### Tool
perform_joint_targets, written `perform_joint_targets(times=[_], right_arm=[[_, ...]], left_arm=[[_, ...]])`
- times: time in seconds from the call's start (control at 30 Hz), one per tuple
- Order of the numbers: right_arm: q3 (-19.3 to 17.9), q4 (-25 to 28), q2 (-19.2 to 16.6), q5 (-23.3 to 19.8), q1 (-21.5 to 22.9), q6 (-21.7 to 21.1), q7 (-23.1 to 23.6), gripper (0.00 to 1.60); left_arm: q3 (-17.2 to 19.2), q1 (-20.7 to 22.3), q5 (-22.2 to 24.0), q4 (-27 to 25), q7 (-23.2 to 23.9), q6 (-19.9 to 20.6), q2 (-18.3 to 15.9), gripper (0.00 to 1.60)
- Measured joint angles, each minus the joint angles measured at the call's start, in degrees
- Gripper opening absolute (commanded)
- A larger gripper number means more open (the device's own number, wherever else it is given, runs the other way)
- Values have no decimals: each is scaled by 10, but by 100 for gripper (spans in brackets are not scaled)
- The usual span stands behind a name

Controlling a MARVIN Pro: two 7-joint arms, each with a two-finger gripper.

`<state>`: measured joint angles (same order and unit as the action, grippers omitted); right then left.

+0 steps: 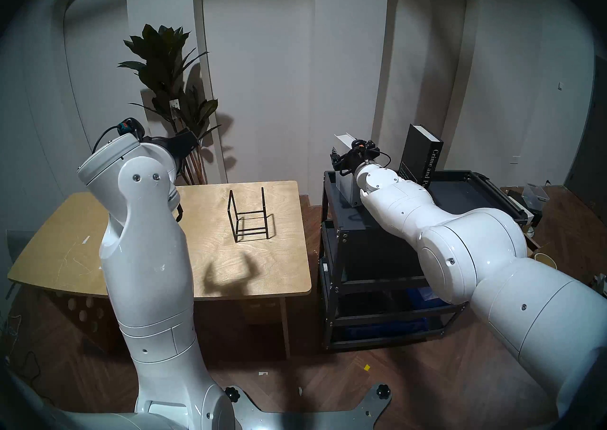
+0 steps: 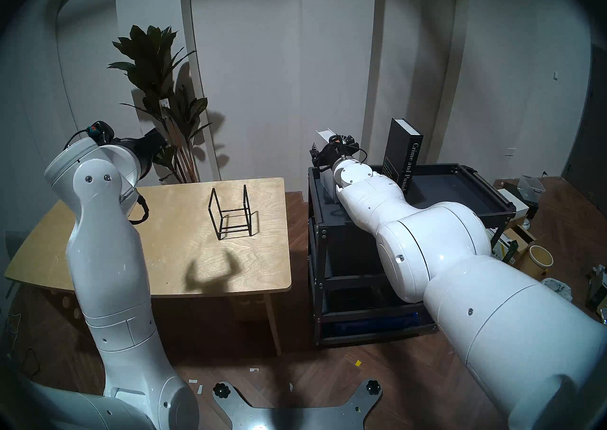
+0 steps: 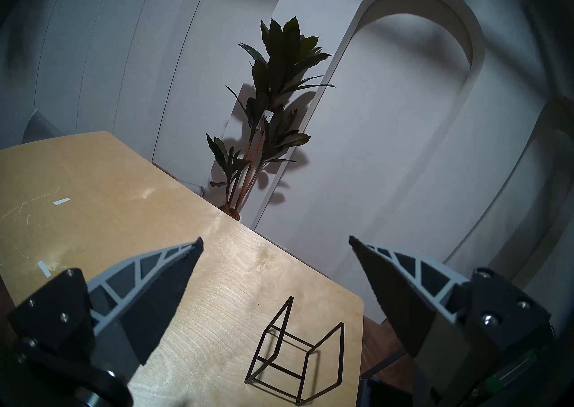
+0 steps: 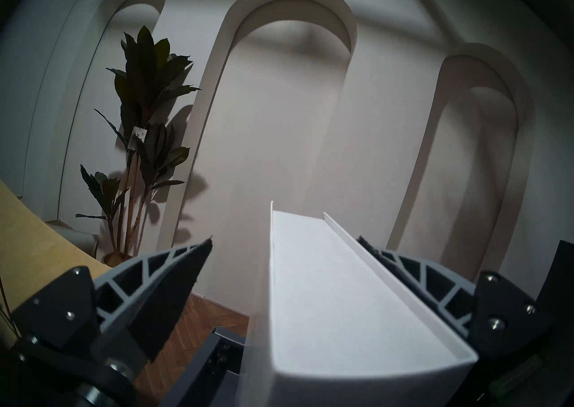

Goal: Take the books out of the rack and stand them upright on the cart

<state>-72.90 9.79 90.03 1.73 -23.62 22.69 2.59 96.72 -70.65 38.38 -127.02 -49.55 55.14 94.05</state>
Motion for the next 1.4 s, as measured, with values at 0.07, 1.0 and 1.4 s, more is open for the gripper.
perform_joint_targets(times=[0.07,1.0,1.4], right_arm=[[1,2,-2,2,1,0,-3,160],[12,70,4,12,11,-23,17,160],[56,99,19,43,34,-65,66,160]], left_arm=[[-3,1,4,3,0,0,-1,160],[-2,9,44,10,1,0,-11,160],[18,2,61,6,5,0,-21,160]])
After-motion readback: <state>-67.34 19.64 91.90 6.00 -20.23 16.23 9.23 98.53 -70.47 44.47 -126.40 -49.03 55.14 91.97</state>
